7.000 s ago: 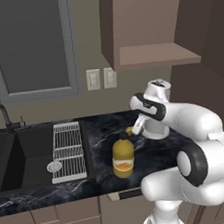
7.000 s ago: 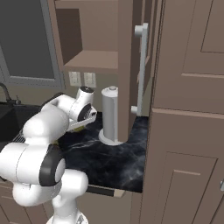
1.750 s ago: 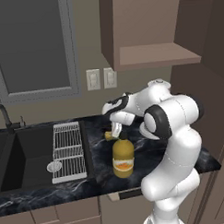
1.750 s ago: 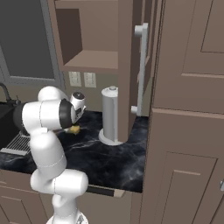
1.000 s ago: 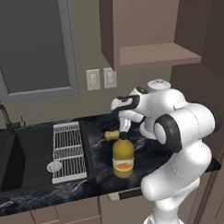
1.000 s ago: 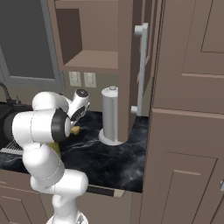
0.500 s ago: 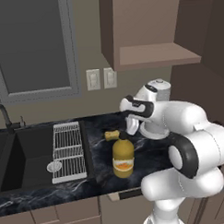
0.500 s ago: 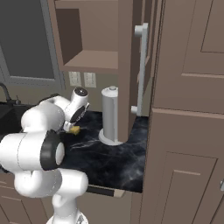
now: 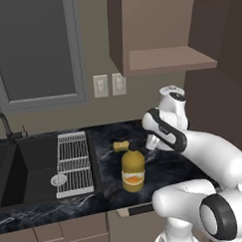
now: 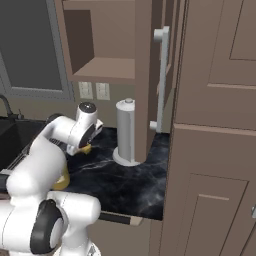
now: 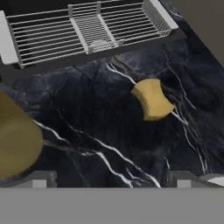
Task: Open the cabinet. Pick the sponge and place it next to the sink. Then close the cabinet.
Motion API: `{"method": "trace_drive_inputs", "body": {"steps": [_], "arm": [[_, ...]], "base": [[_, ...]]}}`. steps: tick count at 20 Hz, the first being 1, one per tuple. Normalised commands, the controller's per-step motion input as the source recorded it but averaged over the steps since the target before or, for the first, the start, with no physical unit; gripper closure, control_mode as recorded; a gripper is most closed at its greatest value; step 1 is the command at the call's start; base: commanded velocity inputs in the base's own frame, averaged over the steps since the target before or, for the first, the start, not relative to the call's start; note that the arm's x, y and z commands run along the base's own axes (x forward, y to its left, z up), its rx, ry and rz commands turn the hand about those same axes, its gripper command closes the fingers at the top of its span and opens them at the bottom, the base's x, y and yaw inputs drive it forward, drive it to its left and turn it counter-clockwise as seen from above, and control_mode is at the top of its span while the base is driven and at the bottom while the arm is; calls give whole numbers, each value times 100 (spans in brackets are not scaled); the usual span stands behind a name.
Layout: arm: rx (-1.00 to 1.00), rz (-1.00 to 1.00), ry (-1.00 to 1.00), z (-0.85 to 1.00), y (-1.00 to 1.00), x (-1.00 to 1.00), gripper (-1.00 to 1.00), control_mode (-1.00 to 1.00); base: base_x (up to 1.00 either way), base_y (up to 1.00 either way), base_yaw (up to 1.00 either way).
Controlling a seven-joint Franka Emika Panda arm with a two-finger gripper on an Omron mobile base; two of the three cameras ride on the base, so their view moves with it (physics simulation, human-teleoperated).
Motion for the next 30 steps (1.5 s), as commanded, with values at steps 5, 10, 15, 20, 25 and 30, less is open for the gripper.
{"method": "trace_drive_inputs", "body": {"steps": [5,10,15,20,25,30], "arm": [[0,-32,11,12,-37,-41,-100,-100],[1,-37,1,16,-53,-35,-100,-100],[3,-38,0,38,-53,-63,-100,-100],[0,-30,0,56,-25,-72,-100,-100],[3,-25,-1,68,-13,-78,-100,-100],[2,-23,-13,84,-4,-51,-100,-100]], "base": [[0,0,0],[0,0,0],[0,0,0],[0,0,0],[0,0,0],[0,0,0]]}}
